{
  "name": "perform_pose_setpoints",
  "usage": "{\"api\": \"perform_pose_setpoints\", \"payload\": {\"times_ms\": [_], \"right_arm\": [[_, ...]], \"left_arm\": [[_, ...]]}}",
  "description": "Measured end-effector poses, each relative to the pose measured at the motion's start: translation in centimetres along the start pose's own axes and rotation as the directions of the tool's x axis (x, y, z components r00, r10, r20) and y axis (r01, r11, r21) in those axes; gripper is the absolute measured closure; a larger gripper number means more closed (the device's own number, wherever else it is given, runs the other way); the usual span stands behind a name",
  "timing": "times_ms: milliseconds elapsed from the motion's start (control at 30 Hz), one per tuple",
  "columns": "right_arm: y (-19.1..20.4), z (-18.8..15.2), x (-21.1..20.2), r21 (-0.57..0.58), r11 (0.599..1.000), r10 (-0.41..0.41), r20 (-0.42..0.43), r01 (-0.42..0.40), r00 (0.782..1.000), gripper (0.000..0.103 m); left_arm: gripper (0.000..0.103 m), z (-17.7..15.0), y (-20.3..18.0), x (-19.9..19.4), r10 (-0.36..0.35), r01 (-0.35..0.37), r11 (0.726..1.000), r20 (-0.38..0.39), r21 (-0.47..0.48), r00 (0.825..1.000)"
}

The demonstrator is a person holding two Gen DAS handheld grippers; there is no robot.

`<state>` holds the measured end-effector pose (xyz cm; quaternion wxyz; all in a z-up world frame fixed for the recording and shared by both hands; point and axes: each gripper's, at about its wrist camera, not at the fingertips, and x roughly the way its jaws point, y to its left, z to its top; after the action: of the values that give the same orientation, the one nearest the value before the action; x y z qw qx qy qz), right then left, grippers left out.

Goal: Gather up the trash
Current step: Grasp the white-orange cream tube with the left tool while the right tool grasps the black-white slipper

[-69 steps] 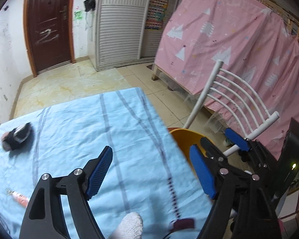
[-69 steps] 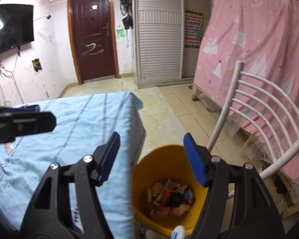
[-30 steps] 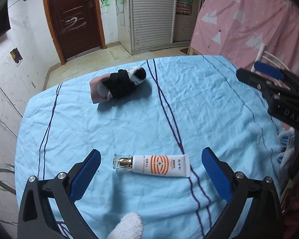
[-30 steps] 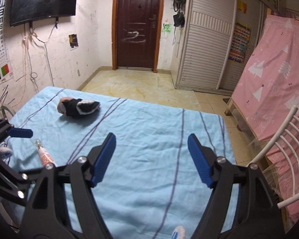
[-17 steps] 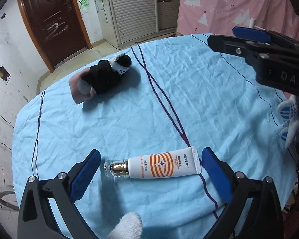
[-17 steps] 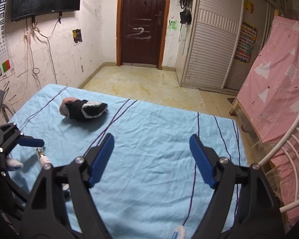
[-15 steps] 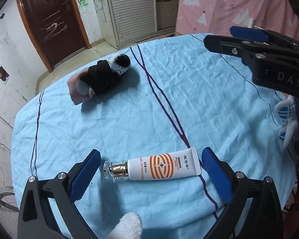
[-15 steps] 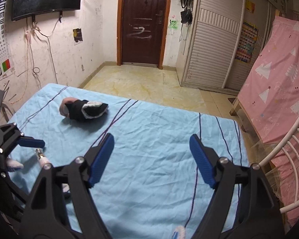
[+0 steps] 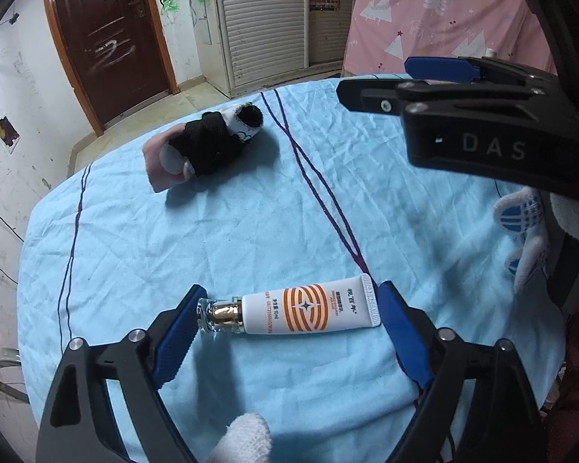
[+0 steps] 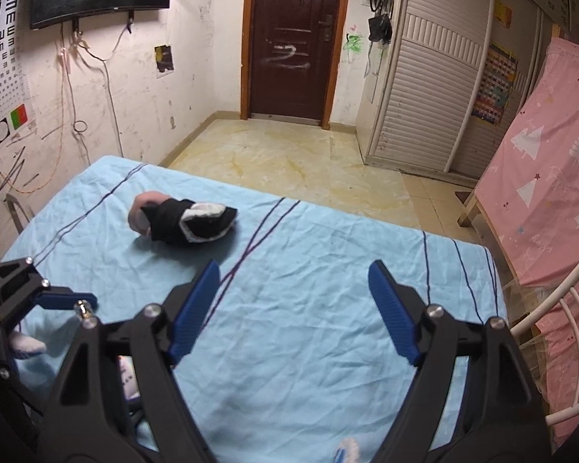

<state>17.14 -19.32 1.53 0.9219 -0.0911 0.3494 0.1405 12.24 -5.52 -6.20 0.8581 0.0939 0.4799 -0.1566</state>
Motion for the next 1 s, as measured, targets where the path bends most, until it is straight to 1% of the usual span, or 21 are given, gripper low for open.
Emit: {"api": "perform_pose_setpoints", "payload": {"times_ms": [133, 267, 367, 533, 733, 867, 1000], "right_arm": [[0.7, 0.3, 0.5, -0.007, 1.0, 0.01, -0.007, -0.01, 1.0, 0.023], [1.6, 0.8, 1.1, -0.016, 0.999, 0.033, -0.018, -0.033, 0.999, 0.023], [2.5, 1.4, 1.9, -0.02, 0.998, 0.057, -0.028, -0.058, 0.998, 0.023], [3.9, 2.4, 3.2, -0.017, 0.994, 0.109, -0.044, -0.11, 0.993, 0.02], [6.1, 3.8, 5.1, -0.031, 0.987, 0.155, -0.068, -0.158, 0.986, 0.019], [7.1, 4.8, 6.4, -0.042, 0.984, 0.168, -0.085, -0.172, 0.982, 0.017], [8.2, 5.0, 8.3, -0.06, 0.982, 0.173, -0.13, -0.182, 0.976, 0.014]], "left_arm": [[0.024, -0.6, 0.6, -0.6, 0.005, -0.005, 1.0, 0.012, -0.015, 1.0], [0.024, -1.3, 2.0, -1.5, -0.005, 0.007, 0.999, 0.026, -0.052, 1.0], [0.024, -1.8, 2.9, -2.5, 0.0, 0.004, 0.997, 0.045, -0.079, 0.999], [0.024, -2.5, 4.9, -3.8, 0.023, -0.014, 0.991, 0.071, -0.131, 0.997], [0.024, -3.1, 6.8, -4.8, 0.061, -0.045, 0.983, 0.088, -0.177, 0.994], [0.024, -3.2, 7.9, -5.1, 0.081, -0.06, 0.977, 0.097, -0.206, 0.992], [0.024, -2.8, 8.8, -4.8, 0.091, -0.068, 0.972, 0.094, -0.225, 0.991]]}}
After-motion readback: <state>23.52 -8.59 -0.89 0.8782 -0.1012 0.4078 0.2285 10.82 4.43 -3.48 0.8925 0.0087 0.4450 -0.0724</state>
